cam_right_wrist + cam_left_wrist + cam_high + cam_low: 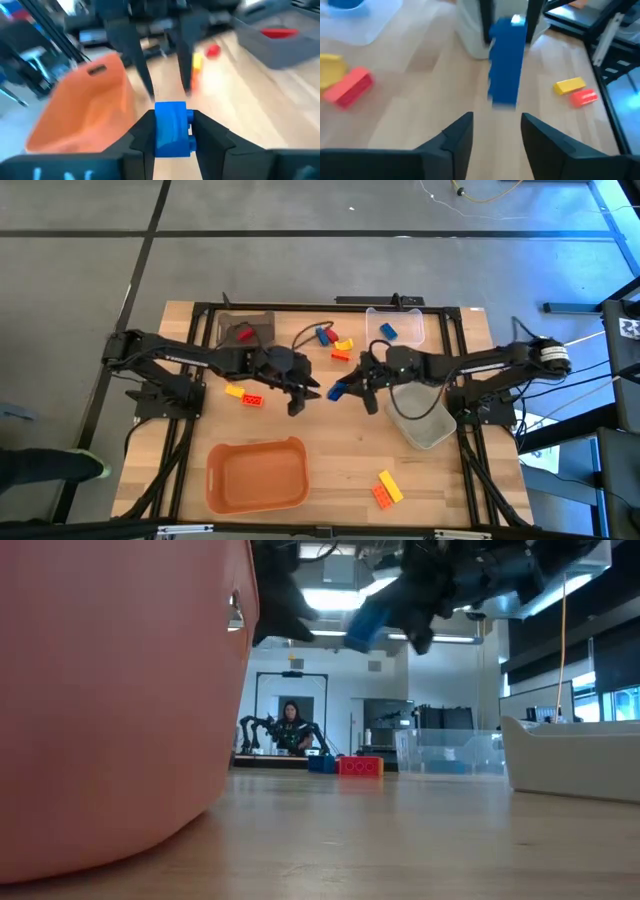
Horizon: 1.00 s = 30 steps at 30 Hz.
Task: Sort & place blocks by color
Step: Put the bottom blue game piece into the transparent bin
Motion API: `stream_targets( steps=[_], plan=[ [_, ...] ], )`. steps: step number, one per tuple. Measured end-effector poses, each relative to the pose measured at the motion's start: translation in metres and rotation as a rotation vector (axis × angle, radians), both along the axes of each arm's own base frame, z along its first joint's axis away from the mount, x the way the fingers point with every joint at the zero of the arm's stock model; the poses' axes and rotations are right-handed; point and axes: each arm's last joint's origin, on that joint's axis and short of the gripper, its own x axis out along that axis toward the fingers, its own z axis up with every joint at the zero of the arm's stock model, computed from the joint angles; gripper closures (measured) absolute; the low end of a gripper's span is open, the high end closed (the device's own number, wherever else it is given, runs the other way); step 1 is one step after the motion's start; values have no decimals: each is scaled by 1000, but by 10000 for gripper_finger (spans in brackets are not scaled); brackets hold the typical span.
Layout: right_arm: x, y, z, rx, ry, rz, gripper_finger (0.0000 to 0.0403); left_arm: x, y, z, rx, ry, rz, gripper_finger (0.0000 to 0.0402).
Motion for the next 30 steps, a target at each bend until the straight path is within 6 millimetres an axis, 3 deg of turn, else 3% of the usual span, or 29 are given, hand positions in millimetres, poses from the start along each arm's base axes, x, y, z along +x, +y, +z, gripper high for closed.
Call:
stream_targets(
  steps=[6,12,15,21,30],
  plan=[
    [-39,-11,24,-49,55,-47,302,-41,22,35,38,-17,71,225],
    [-74,-13,54,-95,-59,-170,303,-76,25,79,114,-235,168,224],
    [-89,-13,68,-113,-136,-226,303,-89,23,90,137,-379,184,223],
    [-104,-12,81,-149,-224,-262,303,-107,20,84,116,-666,216,223],
    [-102,-12,81,-152,-229,-261,303,-112,20,84,128,-709,243,223]
  ],
)
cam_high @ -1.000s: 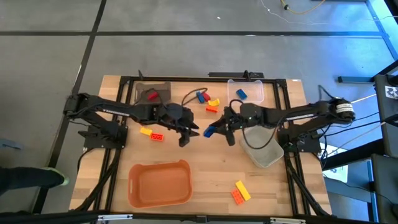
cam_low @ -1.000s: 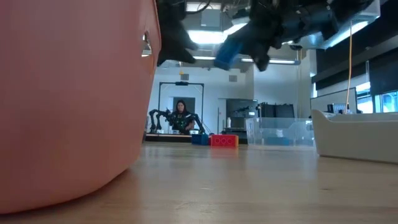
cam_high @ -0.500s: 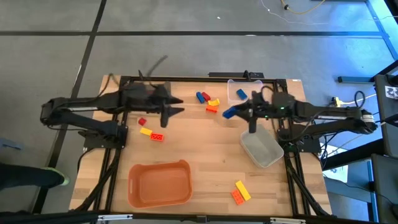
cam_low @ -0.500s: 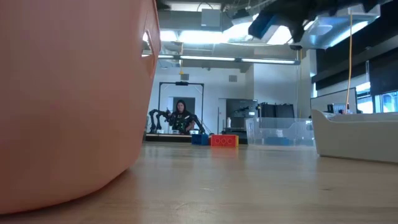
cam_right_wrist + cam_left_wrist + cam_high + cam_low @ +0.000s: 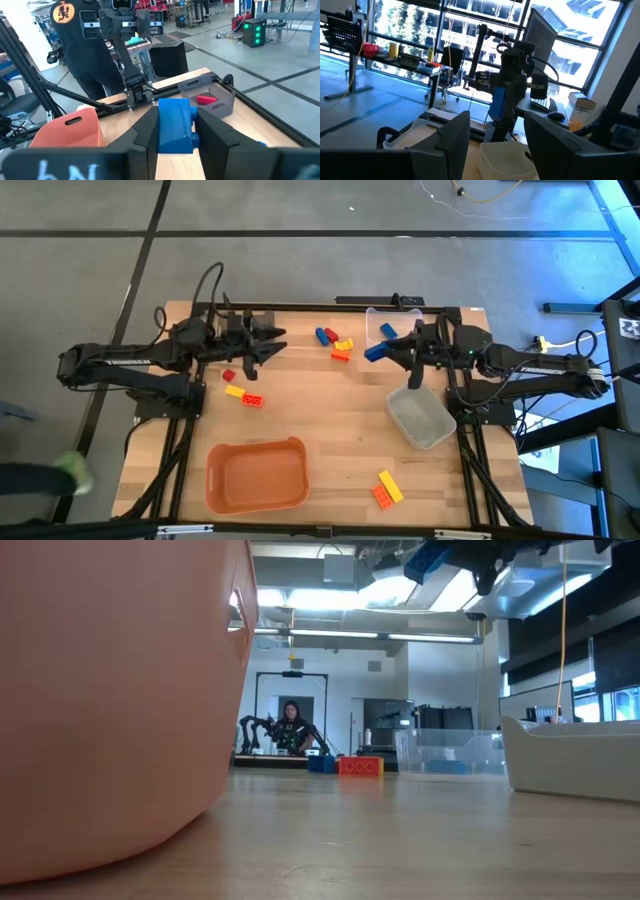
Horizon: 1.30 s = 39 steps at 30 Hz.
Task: Sort & place blocks by color
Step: Put the bottom blue game piece into the transparent bin
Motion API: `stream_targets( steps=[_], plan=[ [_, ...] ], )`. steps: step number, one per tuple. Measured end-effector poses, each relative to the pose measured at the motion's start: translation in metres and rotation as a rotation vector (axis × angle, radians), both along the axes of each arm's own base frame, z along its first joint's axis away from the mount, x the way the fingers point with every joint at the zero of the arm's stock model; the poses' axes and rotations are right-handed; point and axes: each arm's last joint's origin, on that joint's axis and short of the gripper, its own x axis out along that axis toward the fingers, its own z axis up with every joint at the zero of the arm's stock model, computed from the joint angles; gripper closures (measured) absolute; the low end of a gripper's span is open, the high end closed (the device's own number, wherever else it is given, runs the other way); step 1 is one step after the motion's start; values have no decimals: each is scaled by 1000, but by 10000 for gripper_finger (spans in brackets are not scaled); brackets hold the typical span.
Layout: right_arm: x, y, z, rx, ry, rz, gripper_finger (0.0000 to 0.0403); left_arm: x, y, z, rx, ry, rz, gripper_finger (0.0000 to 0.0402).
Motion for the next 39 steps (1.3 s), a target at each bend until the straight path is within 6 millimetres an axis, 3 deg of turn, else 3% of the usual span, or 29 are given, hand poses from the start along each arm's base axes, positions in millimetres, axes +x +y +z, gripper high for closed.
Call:
stream_targets(
  steps=[5,9,13,17,22,28,32,39],
  plan=[
    [0,0,0,1,1,-3,303,0,0,0,0,0,0,223],
    [7,-9,1,-10,61,-117,303,0,0,0,0,0,0,223],
    [21,-36,8,-28,272,-260,303,0,0,0,0,0,1,223],
    [33,-78,-1,6,560,-398,303,0,0,0,0,0,5,223],
    [41,-132,-36,132,791,-512,302,0,0,0,-1,1,7,223],
    [46,-181,-89,314,909,-570,301,0,1,0,-7,0,42,223],
    [53,-197,-114,389,907,-577,300,0,2,0,-6,1,61,223],
    [62,-204,-140,488,921,-594,294,0,2,0,-4,1,64,223]
  ],
)
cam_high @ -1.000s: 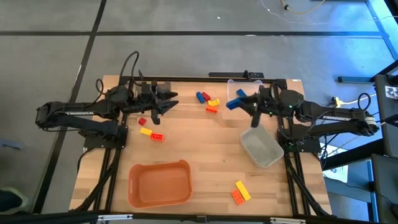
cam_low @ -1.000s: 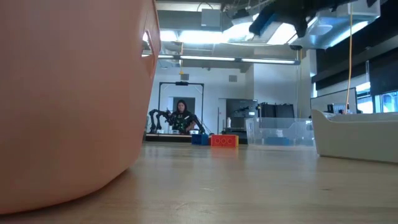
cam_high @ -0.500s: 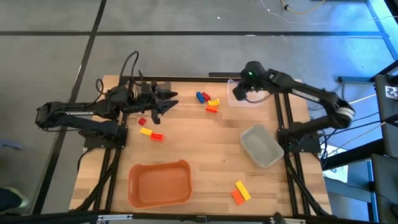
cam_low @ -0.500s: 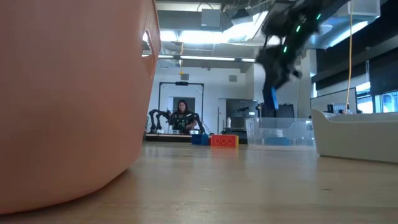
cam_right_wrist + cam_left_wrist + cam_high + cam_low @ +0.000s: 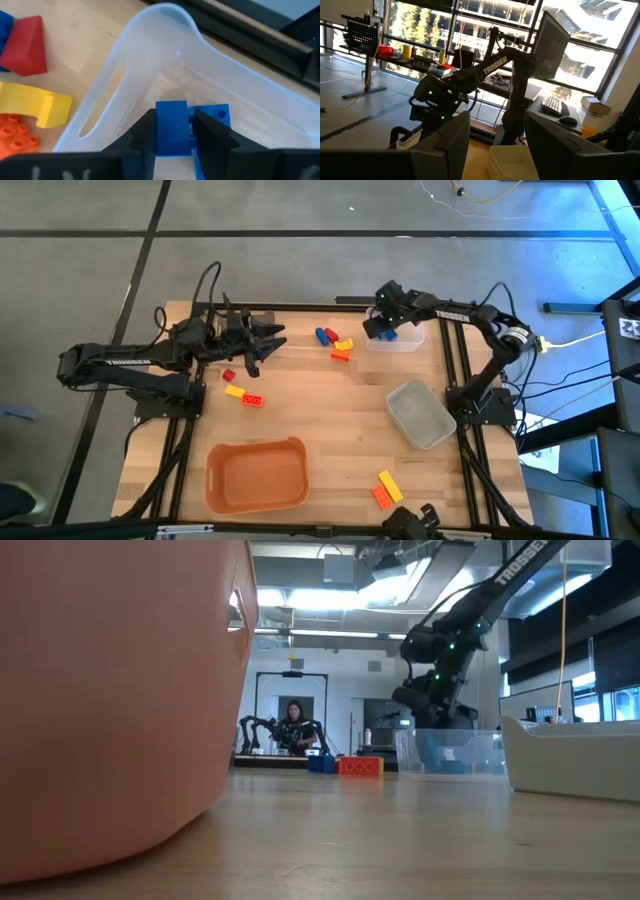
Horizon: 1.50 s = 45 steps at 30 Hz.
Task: Sort & place blocks by color
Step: Put the bottom blue game piece into the transparent bin, then put the middle orange game piece into the gray bin
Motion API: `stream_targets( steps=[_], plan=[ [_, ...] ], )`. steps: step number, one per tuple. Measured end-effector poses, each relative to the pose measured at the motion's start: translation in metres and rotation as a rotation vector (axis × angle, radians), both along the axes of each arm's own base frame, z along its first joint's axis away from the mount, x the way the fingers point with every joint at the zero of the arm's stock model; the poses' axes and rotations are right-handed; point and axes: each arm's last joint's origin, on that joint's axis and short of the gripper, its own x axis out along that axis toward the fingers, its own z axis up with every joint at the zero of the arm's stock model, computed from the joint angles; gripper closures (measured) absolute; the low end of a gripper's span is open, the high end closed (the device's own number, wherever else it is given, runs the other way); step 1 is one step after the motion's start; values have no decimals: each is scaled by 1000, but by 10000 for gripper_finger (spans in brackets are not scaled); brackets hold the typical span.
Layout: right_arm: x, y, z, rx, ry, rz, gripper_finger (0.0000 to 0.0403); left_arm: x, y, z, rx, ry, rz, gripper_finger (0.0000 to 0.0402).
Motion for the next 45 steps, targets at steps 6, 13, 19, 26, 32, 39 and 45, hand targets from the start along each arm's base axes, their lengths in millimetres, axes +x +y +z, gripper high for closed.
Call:
stream_targets(
  steps=[6,13,19,26,32,39,45],
  plan=[
    [2,-3,-3,-4,-15,-43,287,0,0,0,-2,0,12,223],
    [1,-2,-4,1,-6,-45,271,0,0,0,-2,0,12,223],
    [1,-1,-1,-1,-14,-35,268,0,0,0,-2,0,12,223],
    [-6,3,19,-38,-44,-19,268,0,0,0,-2,0,12,223],
    [-18,7,42,-64,-85,-21,267,0,0,0,-2,0,12,223],
    [-33,36,100,-191,-258,123,267,0,0,0,-2,0,12,223],
    [-35,90,147,-218,-515,393,267,0,0,0,-2,2,12,223]
  ],
)
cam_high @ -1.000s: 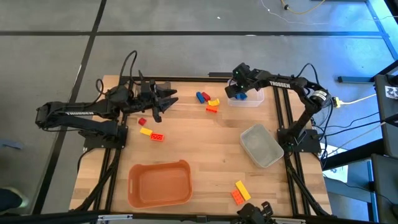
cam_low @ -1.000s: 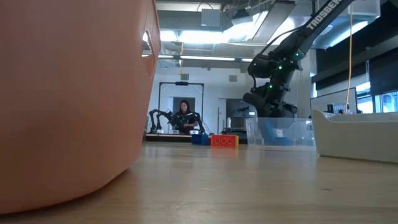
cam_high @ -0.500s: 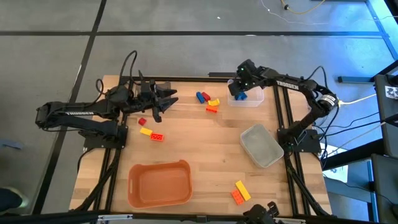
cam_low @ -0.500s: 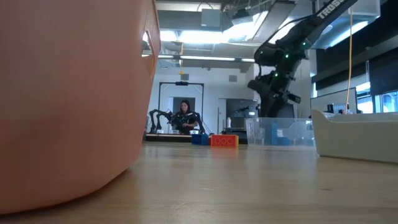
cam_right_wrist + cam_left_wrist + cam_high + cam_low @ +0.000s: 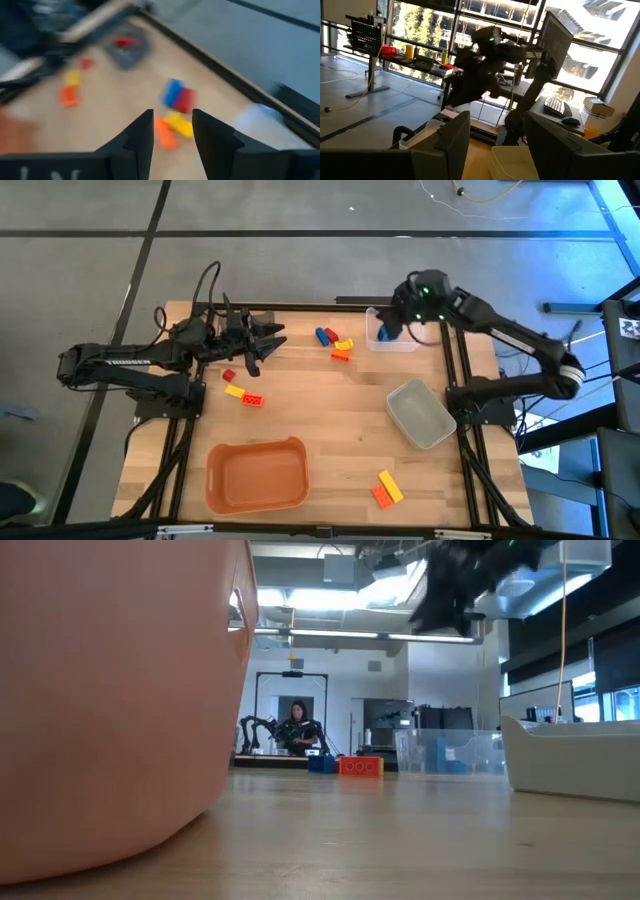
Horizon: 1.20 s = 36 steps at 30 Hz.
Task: Sort & place blocks by color
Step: Put the middle orange game piece into the gray bin
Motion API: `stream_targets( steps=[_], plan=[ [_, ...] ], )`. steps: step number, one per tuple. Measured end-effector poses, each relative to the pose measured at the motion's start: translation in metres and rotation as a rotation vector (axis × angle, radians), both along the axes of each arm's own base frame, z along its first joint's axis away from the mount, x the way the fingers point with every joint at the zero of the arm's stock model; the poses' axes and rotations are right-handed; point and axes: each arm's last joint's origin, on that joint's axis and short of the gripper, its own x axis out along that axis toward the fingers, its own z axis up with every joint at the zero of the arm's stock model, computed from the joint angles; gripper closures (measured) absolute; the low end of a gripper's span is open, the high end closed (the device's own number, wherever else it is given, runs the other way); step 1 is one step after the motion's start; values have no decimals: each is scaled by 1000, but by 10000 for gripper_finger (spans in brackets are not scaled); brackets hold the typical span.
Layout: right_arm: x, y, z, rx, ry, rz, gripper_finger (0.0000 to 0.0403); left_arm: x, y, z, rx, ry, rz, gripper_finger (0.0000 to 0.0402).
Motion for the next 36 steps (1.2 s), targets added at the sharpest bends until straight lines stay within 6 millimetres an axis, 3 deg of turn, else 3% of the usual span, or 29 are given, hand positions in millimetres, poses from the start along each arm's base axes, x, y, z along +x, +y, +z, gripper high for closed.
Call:
stream_targets(
  steps=[5,10,14,19,28,32,36],
  plan=[
    [5,49,26,-81,-147,210,267,0,0,0,-1,4,1,223],
    [13,84,45,-148,-309,368,269,1,0,-3,-5,34,1,223],
    [17,97,51,-168,-366,426,280,1,0,-3,-5,35,1,223],
    [18,101,55,-179,-405,426,289,0,1,-4,-6,48,22,223],
    [18,100,57,-185,-431,421,289,3,9,1,-126,541,62,200],
    [18,100,57,-184,-430,421,289,4,12,-12,-197,817,5,162],
    [18,100,57,-184,-430,421,289,3,10,-40,-188,1119,-97,130]
  ],
)
